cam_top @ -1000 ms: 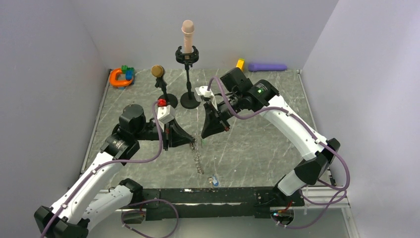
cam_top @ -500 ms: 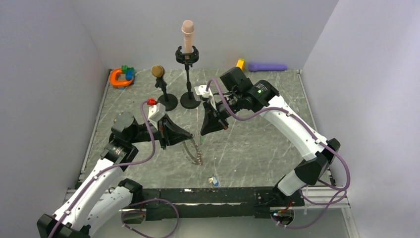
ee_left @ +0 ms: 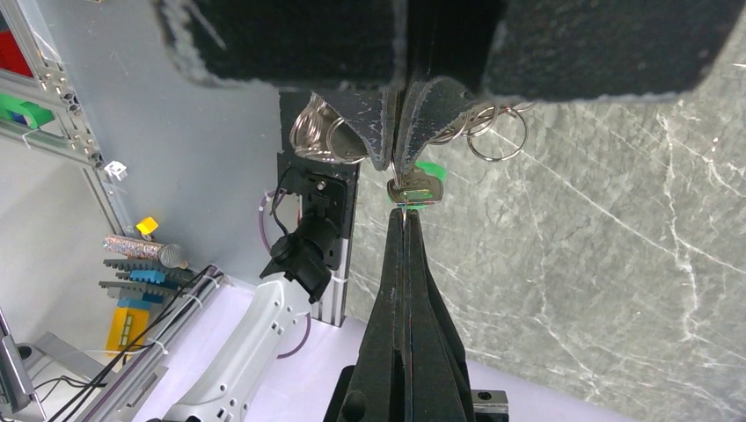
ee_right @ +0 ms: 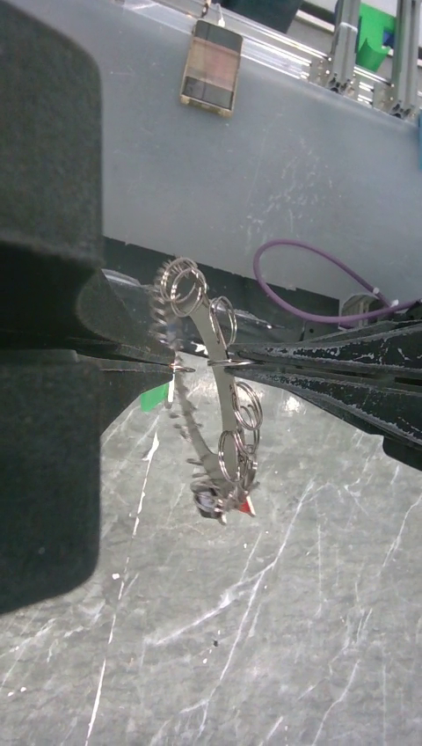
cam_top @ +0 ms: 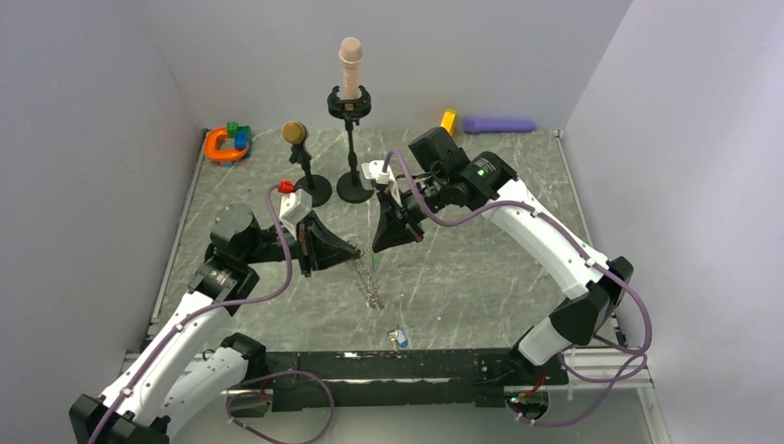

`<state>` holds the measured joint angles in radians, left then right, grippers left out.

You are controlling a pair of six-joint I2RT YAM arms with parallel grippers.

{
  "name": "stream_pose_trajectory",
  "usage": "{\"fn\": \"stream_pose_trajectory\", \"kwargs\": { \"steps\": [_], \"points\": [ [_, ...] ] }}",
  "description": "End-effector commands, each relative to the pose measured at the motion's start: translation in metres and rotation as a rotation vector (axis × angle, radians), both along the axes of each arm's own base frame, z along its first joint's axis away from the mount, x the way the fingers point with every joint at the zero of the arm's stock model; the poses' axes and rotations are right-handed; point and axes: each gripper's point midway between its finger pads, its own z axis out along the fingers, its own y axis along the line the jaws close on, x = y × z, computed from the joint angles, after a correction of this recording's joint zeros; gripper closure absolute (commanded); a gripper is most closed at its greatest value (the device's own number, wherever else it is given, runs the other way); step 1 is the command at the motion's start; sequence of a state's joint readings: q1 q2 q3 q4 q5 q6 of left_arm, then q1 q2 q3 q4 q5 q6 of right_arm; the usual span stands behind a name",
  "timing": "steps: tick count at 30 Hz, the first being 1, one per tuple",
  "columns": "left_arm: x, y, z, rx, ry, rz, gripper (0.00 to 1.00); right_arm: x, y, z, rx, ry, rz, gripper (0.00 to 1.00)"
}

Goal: Put the keys on the keyring

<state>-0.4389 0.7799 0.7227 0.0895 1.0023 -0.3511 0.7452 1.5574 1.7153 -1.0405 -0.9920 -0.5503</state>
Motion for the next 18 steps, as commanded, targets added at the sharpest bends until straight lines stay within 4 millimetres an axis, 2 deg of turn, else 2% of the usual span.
{"fn": "stream_pose_trajectory", "kwargs": {
  "steps": [1, 18],
  "points": [
    [-0.0025, 0.0001, 0.0236, -0.033, -0.092, -0.021, 1.00, -0.0013, 0.0026, 0.0127, 0.051, -0.056, 0.015, 1.00],
    [-0.0005, 0.0004, 0.0237, -0.028, -0.117, -0.016, 1.00, -0.0046, 0.0052, 0.0121, 0.060, -0.035, 0.023, 1.00]
  ]
}}
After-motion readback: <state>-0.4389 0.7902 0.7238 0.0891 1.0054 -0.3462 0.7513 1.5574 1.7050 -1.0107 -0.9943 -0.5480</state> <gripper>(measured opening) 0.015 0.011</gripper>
